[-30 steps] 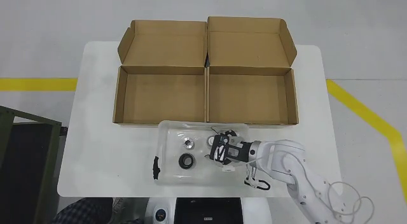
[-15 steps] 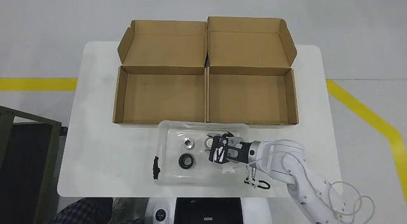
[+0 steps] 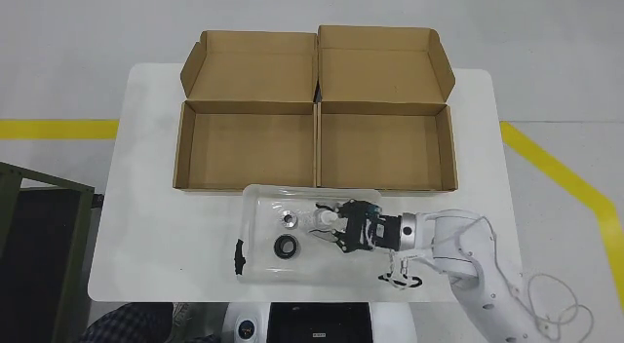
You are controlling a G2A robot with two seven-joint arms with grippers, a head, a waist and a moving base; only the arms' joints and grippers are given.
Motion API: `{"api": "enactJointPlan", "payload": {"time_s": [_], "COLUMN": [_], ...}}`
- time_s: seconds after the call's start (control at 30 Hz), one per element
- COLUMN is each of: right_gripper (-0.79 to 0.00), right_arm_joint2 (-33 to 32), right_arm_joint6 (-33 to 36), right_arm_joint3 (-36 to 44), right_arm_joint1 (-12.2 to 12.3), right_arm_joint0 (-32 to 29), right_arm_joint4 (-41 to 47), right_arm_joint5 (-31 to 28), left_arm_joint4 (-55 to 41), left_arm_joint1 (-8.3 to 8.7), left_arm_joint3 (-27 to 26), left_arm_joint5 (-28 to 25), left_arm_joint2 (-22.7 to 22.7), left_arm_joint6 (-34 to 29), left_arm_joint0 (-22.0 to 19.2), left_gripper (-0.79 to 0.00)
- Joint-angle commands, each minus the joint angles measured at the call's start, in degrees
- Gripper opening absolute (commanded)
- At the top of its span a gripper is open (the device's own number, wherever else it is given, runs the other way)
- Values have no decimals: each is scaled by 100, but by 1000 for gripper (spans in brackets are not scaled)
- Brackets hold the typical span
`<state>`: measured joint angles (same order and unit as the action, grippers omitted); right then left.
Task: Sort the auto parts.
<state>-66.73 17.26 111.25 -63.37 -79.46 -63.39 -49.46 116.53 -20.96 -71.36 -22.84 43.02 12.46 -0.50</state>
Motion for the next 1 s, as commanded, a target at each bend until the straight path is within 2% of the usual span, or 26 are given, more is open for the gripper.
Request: {"api": "enactJointPlan", "payload": {"time_s": [0.0, 0.53, 0.8, 0.97], "right_gripper": [-785, -785, -785, -785], "right_arm_joint2": [-114, -966, -1146, -1138], "right_arm_joint6": [-135, -1024, -1145, -1084], "right_arm_joint3": [-16, -528, -758, -803], "right_arm_joint1": [14, 68, 76, 75], "right_arm_joint0": [-13, -25, -21, 8], "right_arm_joint4": [326, 1919, 2303, 2250], "right_arm_joint5": [-21, 389, 520, 622], "left_arm_joint4": [0, 0, 0, 0], "left_arm_joint1": [0, 0, 0, 0], "left_arm_joint3": [0, 0, 0, 0], "left_arm_joint5": [0, 0, 0, 0], "left_arm_joint2": [0, 0, 0, 0], "left_arm_joint6": [0, 0, 0, 0], "left_arm_joint0": [0, 0, 0, 0], "left_gripper": [0, 0, 0, 0]}}
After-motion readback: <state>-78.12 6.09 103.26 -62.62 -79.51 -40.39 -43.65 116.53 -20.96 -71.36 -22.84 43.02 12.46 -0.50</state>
